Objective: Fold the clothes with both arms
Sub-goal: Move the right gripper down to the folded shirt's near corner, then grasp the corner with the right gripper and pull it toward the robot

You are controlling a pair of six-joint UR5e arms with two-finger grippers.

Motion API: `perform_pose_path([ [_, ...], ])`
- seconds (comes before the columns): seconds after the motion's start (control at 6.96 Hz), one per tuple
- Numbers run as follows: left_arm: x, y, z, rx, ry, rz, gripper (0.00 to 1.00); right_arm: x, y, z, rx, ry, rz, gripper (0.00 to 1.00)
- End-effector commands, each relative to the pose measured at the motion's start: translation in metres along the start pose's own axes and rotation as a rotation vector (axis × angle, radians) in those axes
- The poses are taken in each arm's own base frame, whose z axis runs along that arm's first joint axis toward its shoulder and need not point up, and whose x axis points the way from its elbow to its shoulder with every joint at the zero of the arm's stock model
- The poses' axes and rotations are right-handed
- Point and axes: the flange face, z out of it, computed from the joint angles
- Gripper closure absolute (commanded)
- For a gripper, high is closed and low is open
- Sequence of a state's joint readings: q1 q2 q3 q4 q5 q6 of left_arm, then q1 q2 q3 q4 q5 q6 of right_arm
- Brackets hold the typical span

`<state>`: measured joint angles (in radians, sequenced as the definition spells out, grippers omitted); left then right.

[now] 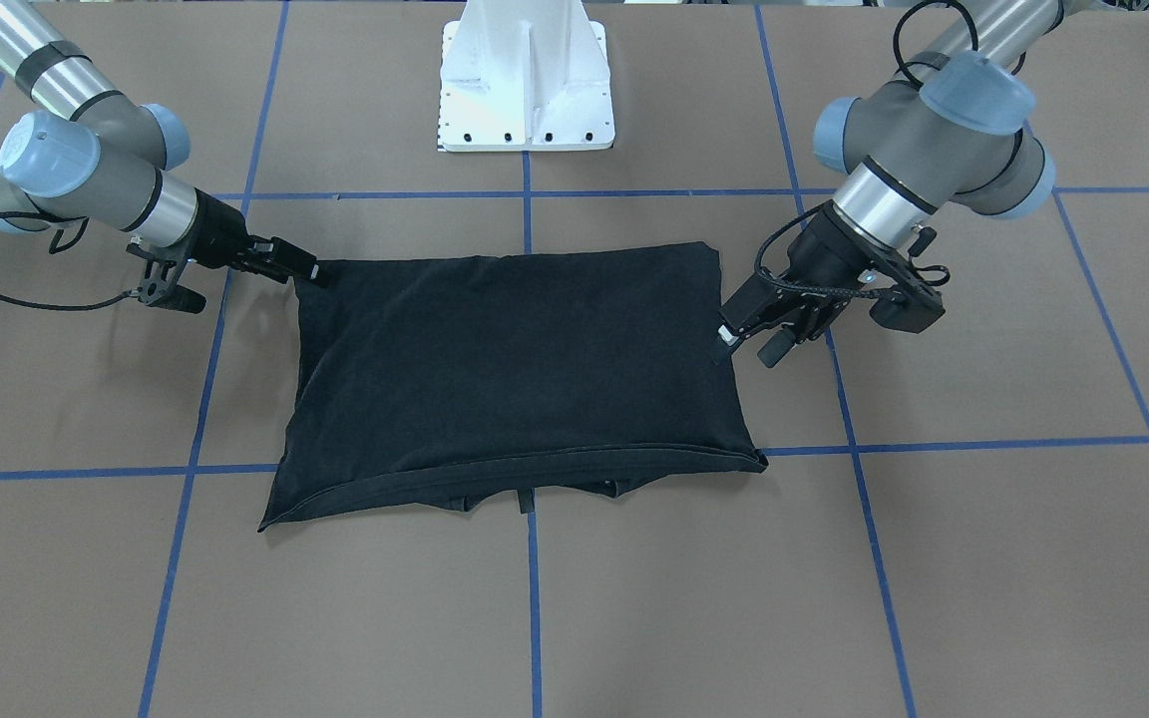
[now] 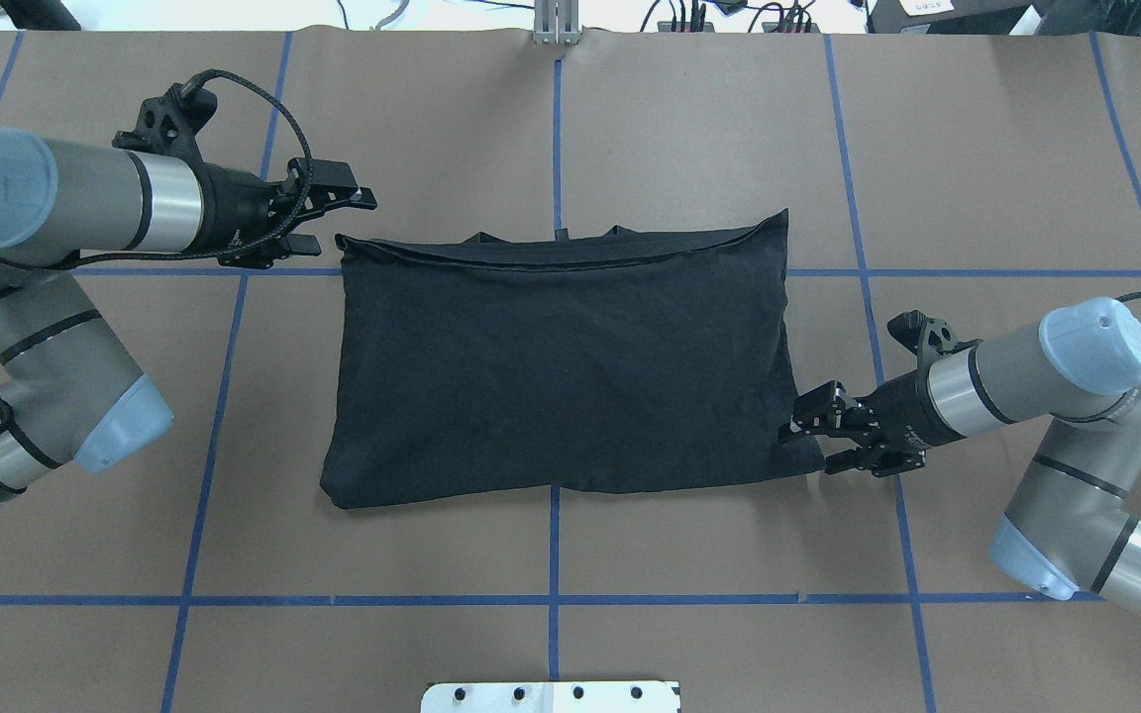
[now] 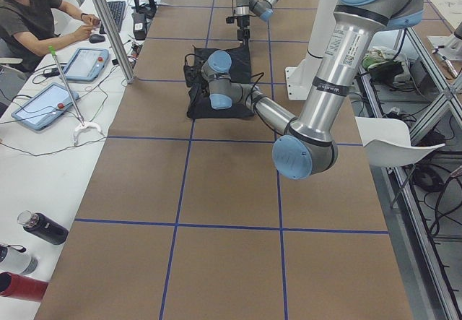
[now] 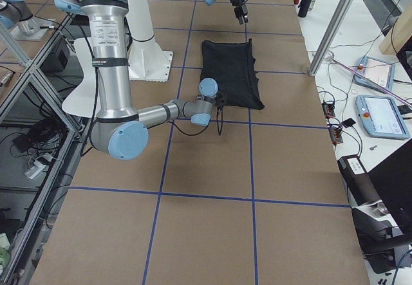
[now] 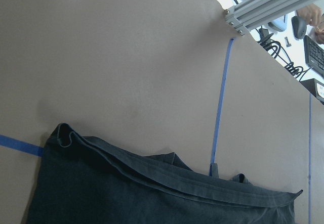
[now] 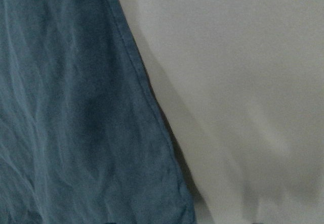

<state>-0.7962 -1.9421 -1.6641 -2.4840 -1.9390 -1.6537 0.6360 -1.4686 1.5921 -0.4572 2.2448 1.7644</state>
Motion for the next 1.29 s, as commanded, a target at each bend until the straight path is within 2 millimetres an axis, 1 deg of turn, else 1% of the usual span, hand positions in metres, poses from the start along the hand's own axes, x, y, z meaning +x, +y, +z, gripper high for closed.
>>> perform_pose_path([
  [0.0, -0.001, 0.0, 0.0, 0.0, -0.002, -0.001, 0.0, -0.002, 0.003, 0.002, -0.008, 0.001, 0.014, 0.84],
  [0.14, -0.001, 0.0, 0.0, 0.0, -0.002, -0.001, 0.0, -0.004, 0.007, 0.007, -0.022, 0.004, 0.009, 1.0],
  [0.29, -0.001, 0.0, 0.0, 0.0, -0.002, -0.001, 0.0, -0.004, 0.014, 0.012, -0.03, 0.005, 0.002, 1.0],
  [0.43, -0.001, 0.0, 0.0, 0.0, -0.002, -0.001, 0.0, -0.009, 0.025, 0.007, -0.056, -0.006, -0.014, 1.0],
  [0.57, 0.0, 0.0, 0.0, 0.0, 0.0, 0.0, 0.0, -0.015, 0.053, 0.008, -0.108, -0.012, -0.044, 1.0],
  [0.72, 0.001, 0.0, 0.0, 0.0, 0.001, 0.0, 0.0, -0.025, 0.089, 0.017, -0.181, -0.02, -0.082, 1.0],
  [1.01, 0.0, 0.001, 0.0, -0.003, -0.001, 0.0, 0.0, -0.043, 0.162, 0.024, -0.364, -0.031, -0.146, 1.0],
  [1.15, -0.001, 0.001, 0.002, -0.004, -0.004, -0.001, 0.0, -0.052, 0.187, 0.024, -0.436, -0.034, -0.147, 1.0],
])
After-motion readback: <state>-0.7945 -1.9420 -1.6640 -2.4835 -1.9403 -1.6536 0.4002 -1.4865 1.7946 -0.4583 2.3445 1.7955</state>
